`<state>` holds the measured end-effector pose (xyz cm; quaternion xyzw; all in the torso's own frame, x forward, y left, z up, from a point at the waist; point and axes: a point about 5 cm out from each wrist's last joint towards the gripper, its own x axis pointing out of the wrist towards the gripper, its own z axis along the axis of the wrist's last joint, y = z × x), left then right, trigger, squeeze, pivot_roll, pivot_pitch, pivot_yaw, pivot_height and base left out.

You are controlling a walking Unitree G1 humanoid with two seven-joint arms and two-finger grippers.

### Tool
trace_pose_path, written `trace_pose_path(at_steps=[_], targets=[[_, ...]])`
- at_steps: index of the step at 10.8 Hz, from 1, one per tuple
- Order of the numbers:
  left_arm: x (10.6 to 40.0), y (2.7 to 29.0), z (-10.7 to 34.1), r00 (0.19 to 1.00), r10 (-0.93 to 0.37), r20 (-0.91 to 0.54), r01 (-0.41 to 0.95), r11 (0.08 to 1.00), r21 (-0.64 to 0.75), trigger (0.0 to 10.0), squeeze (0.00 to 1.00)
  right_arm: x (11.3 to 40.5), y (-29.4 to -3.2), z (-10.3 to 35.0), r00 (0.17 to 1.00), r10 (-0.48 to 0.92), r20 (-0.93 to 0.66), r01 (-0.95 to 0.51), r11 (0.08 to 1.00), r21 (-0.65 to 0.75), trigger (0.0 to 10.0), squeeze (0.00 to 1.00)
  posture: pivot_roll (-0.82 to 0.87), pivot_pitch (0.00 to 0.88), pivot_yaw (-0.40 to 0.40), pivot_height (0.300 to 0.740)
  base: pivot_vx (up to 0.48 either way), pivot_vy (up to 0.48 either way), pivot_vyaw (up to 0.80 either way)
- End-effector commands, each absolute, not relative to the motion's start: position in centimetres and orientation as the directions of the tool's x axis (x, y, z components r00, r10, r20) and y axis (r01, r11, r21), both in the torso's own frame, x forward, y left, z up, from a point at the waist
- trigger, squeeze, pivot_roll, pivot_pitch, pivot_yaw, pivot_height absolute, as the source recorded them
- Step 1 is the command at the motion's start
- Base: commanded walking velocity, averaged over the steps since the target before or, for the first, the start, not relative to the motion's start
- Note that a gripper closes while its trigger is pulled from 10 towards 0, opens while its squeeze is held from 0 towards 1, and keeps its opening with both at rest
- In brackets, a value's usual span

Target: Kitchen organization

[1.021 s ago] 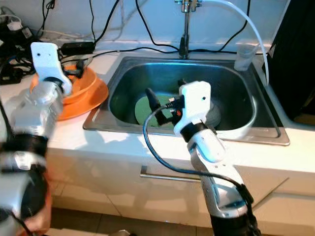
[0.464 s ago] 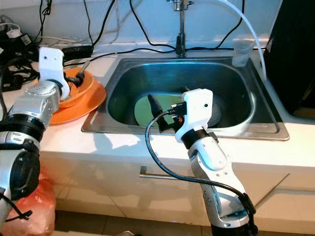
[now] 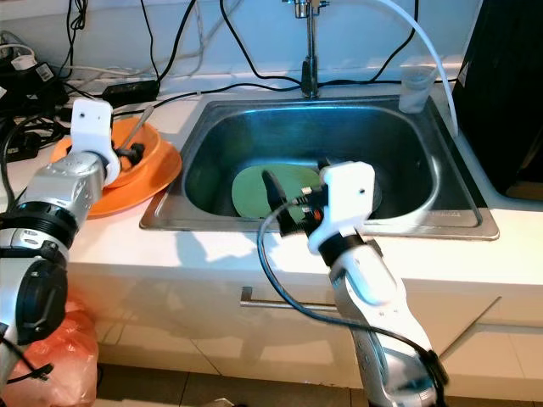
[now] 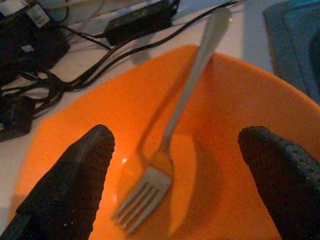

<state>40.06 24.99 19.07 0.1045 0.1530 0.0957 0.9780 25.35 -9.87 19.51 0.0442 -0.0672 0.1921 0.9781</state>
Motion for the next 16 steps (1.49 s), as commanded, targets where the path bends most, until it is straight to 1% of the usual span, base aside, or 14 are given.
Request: trace_pose_path(at_steps=[1, 3, 5, 6, 8, 10, 12, 13, 16], targets=[[39.7, 26.0, 18.6, 0.921, 0.253, -0.297, -0.174, 0.948, 0.267, 10.0, 0.00, 25.1, -9.6, 20.0, 0.914, 0.375, 0.159, -0.388, 0.920, 0.061, 10.0, 0.89, -0.11, 0.000, 0.153, 0.740, 0.000, 0.000, 0.00], [39.1, 27.3, 18.1, 0.908, 0.288, -0.306, -0.200, 0.936, 0.289, 10.0, 0.00, 25.2, -9.7, 20.0, 0.914, 0.375, 0.155, -0.387, 0.920, 0.057, 10.0, 0.89, -0.10, 0.000, 0.147, 0.740, 0.000, 0.000, 0.00], [38.8, 27.7, 17.7, 0.897, 0.300, -0.324, -0.201, 0.931, 0.305, 10.0, 0.00, 25.2, -9.7, 20.1, 0.912, 0.380, 0.153, -0.392, 0.918, 0.056, 10.0, 0.89, -0.10, 0.000, 0.143, 0.740, 0.000, 0.000, 0.00], [38.8, 27.6, 17.6, 0.896, 0.293, -0.334, -0.190, 0.932, 0.308, 10.0, 0.00, 25.3, -9.7, 20.1, 0.912, 0.381, 0.152, -0.393, 0.918, 0.055, 10.0, 0.89, -0.10, 0.000, 0.141, 0.740, 0.000, 0.000, 0.00], [38.9, 26.8, 17.1, 0.898, 0.232, -0.375, -0.130, 0.952, 0.279, 10.0, 0.00, 25.3, -9.7, 20.1, 0.912, 0.382, 0.152, -0.394, 0.918, 0.055, 10.0, 0.89, -0.10, 0.000, 0.138, 0.740, 0.000, 0.000, 0.00], [38.8, 26.7, 16.9, 0.898, 0.204, -0.389, -0.108, 0.961, 0.256, 10.0, 0.00, 25.5, -9.6, 20.1, 0.910, 0.387, 0.151, -0.398, 0.916, 0.053, 10.0, 0.89, -0.09, 0.000, 0.131, 0.740, 0.000, 0.000, 0.00], [38.7, 27.4, 17.2, 0.903, 0.219, -0.369, -0.127, 0.958, 0.256, 10.0, 0.00, 25.6, -9.6, 20.1, 0.908, 0.389, 0.152, -0.401, 0.915, 0.052, 10.0, 0.89, -0.09, 0.000, 0.129, 0.740, 0.000, 0.000, 0.00], [38.6, 28.1, 17.6, 0.906, 0.240, -0.348, -0.151, 0.952, 0.265, 10.0, 0.00, 25.7, -9.6, 20.1, 0.908, 0.390, 0.152, -0.401, 0.915, 0.050, 10.0, 0.89, -0.09, 0.000, 0.128, 0.740, 0.000, 0.000, 0.00], [38.6, 28.8, 18.2, 0.910, 0.271, -0.314, -0.186, 0.943, 0.276, 10.0, 0.00, 25.7, -9.8, 20.0, 0.911, 0.385, 0.149, -0.395, 0.917, 0.043, 10.0, 0.89, -0.10, 0.000, 0.129, 0.740, 0.000, 0.000, 0.00]])
